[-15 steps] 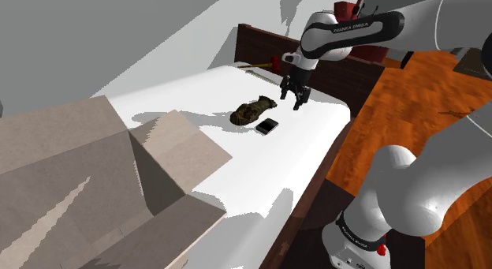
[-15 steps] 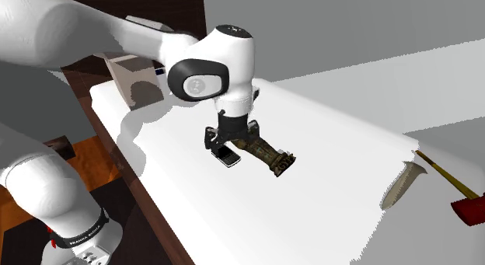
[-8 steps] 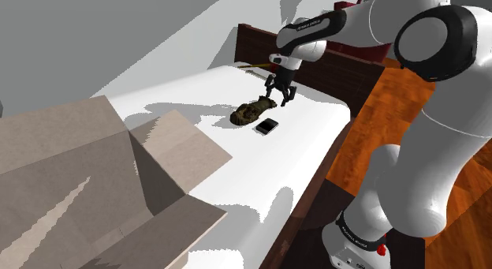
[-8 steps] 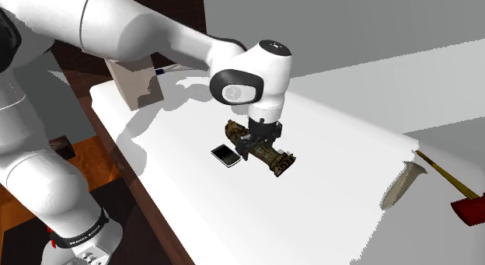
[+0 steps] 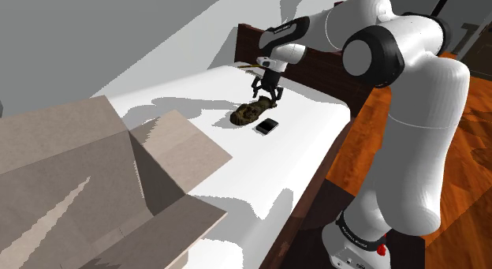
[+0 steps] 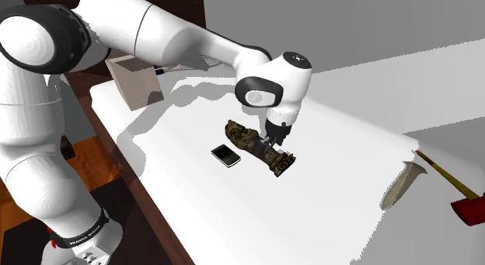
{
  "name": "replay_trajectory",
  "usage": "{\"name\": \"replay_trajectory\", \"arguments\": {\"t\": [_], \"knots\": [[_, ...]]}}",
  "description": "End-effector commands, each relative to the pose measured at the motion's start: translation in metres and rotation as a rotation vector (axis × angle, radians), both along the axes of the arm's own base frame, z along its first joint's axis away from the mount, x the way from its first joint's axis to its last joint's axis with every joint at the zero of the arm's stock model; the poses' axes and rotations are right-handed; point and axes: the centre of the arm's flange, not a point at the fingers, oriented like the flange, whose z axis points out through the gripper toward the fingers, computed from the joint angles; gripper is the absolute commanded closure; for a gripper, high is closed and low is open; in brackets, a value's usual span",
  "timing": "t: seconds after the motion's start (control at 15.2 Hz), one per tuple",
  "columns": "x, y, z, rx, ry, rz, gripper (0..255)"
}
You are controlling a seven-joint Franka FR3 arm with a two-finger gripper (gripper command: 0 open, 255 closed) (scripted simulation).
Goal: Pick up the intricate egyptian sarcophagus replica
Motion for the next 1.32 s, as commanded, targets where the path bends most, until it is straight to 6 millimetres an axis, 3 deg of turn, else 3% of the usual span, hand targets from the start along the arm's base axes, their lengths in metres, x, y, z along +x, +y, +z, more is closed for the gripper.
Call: {"name": "replay_trajectory", "arguments": {"t": [0.0,0.2,0.33,0.4,0.99,1.25], "knots": [[0.000,0.000,-0.010,0.001,-0.001,0.003,0],[0.000,0.000,-0.029,0.001,-0.001,0.003,0],[0.000,0.000,-0.029,0.001,-0.001,0.003,0],[0.000,0.000,-0.028,0.001,-0.001,0.003,255],[0.000,0.000,-0.029,0.001,-0.001,0.003,255],[0.000,0.000,-0.008,0.001,-0.001,0.003,255]]}}
